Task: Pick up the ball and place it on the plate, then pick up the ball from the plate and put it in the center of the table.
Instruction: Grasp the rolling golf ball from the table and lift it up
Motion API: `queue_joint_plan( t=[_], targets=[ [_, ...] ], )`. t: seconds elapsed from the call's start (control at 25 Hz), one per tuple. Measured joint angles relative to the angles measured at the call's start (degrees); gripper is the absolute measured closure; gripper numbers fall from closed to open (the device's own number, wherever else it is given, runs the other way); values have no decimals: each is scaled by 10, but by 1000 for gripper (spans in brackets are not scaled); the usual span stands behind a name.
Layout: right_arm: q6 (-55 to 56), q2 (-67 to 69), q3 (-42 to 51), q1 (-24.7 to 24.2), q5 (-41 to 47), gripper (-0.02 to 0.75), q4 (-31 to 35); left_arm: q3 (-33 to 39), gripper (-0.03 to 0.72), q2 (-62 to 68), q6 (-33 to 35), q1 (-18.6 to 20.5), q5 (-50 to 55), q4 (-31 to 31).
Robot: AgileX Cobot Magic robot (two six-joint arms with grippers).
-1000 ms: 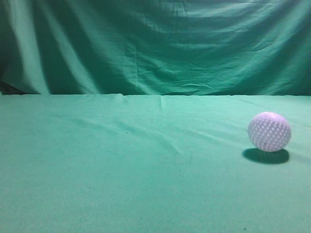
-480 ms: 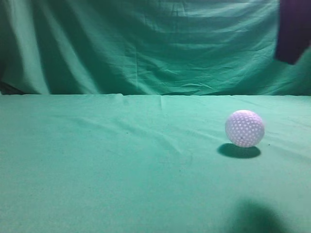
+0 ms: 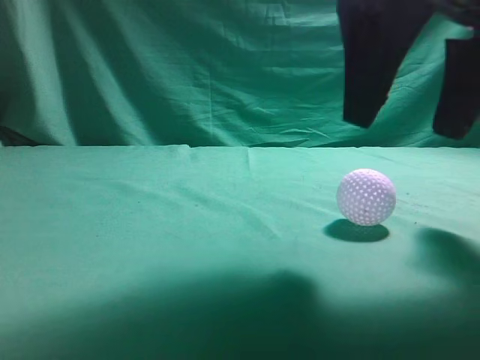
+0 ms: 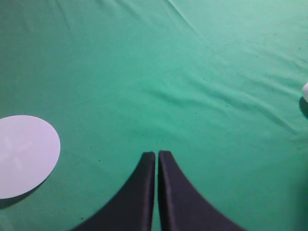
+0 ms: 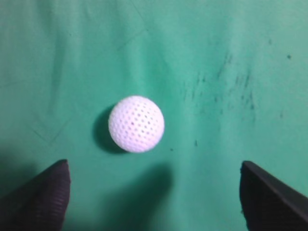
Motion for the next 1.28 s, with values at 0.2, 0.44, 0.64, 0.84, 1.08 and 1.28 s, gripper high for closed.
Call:
queue_joint_plan(
  t=[0.2, 0.44, 0.64, 0.84, 1.08, 1.28],
  targets=[
    [-14, 53, -29, 0, 12, 127, 8, 0, 688, 0, 0, 0, 0, 0],
    [-17, 113, -63, 30, 23, 176, -14, 0, 688, 0, 0, 0, -4, 0],
    [-4, 148, -84, 53, 23, 176, -55, 0, 688, 0, 0, 0, -5, 0],
    [7, 159, -89, 53, 12, 176, -72, 0, 688, 0, 0, 0, -6, 0],
    [8, 167, -89, 53, 12, 409, -74, 0, 688, 0, 0, 0, -7, 0],
    [8, 167, -105, 53, 23, 421, -74, 0, 688, 0, 0, 0, -8, 0]
  ],
)
